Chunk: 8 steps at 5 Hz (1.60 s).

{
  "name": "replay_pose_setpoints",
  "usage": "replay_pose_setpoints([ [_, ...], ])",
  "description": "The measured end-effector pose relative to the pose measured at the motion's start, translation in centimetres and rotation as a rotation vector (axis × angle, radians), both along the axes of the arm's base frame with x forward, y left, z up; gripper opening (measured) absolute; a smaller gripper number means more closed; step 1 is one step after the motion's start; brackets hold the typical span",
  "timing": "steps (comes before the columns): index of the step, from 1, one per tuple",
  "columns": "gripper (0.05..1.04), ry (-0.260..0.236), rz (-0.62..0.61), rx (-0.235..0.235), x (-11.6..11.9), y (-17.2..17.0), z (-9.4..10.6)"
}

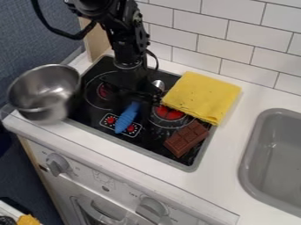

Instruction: Put the spoon to the cloth

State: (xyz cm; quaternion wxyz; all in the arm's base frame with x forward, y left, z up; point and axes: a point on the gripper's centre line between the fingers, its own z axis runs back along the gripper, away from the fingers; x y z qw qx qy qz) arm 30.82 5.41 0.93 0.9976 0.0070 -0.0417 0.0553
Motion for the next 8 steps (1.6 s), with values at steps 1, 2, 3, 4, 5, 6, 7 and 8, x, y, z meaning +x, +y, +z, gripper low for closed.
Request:
replay_pose_setpoints([
  [1,0.424,0.017,0.016,0.008,-0.4,0.1,0.1],
  [2,0.411,0.026,0.023,-0.027,-1.0,0.2,2.1],
  [3,0.411,-0.006,0.022,-0.080,0.6,-1.4,5.5],
  [4,0.411,-0.028,-0.007,-0.088,3.2,-4.6,6.6],
  [5,0.411,0.003,-0.013,-0.095,4.8,-7.0,5.1],
  [6,0.411,0.021,0.003,-0.073,5.3,-7.6,3.7],
  [7,0.487,0.033,0.026,-0.053,5.5,-7.3,2.3],
  [8,0.796,0.019,0.018,-0.040,6.0,-7.1,2.3],
])
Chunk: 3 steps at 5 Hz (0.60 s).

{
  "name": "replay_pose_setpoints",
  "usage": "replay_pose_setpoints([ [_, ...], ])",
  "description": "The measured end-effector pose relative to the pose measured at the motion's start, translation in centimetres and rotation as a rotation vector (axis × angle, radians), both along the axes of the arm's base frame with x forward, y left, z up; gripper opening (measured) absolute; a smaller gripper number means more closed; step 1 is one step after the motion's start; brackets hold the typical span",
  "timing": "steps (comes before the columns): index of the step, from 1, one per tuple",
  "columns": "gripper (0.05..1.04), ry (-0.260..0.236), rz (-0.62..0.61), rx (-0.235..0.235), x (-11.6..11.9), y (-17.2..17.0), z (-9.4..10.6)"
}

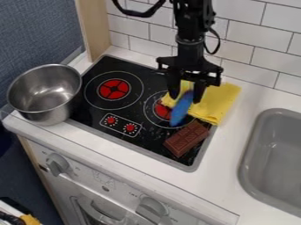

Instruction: Put the spoon to the cloth

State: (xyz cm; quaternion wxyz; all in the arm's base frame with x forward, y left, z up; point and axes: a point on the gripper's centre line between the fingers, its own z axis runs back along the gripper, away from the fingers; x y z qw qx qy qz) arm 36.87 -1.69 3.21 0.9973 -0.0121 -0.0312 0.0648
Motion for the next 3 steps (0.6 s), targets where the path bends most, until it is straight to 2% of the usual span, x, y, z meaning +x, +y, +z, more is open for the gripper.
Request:
replay_pose_setpoints([
  [1,1.001,0.005,-0.050,0.004,-0.2,-0.5,0.0],
  [2,1.003,-0.054,-0.089,0.005,-0.8,-0.8,3.2],
  [3,1.000,-0.045,-0.103,-0.007,-1.6,-0.9,3.5],
])
